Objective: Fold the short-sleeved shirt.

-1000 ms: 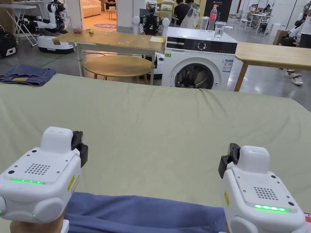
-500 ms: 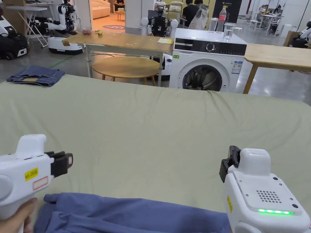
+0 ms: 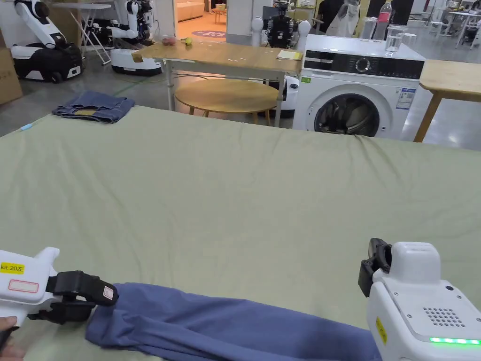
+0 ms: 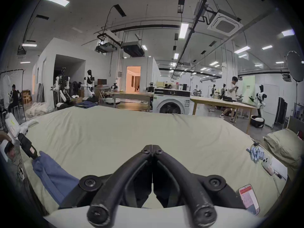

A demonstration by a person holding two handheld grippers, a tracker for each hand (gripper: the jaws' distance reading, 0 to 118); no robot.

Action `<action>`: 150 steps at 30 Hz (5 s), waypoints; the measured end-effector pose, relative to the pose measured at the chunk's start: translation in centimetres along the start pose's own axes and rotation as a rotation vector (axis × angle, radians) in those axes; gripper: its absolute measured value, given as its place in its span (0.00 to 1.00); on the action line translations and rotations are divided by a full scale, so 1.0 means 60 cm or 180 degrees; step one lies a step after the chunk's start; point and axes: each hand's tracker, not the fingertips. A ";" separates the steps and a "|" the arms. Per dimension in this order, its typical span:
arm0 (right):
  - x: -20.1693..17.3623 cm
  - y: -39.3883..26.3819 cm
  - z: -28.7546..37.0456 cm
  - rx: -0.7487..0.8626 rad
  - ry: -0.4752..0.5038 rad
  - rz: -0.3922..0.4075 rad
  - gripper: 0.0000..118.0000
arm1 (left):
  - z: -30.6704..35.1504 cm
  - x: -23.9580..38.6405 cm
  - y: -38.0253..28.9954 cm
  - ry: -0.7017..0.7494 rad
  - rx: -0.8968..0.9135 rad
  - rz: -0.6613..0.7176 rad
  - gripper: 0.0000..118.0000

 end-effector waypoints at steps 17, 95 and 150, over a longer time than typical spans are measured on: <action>0.011 -0.015 -0.002 -0.0093 0.0022 0.0042 0.00 | -0.099 -0.003 -0.040 -0.0869 0.0021 0.0320 0.06; 0.043 -0.040 0.027 -0.0274 -0.0001 0.0089 0.00 | -0.309 0.371 -0.105 -0.0224 -0.0471 -0.0869 0.06; 0.057 -0.035 0.039 -0.0219 -0.0050 -0.0084 0.00 | -0.189 0.131 -0.084 -0.1042 0.0124 -0.0241 0.04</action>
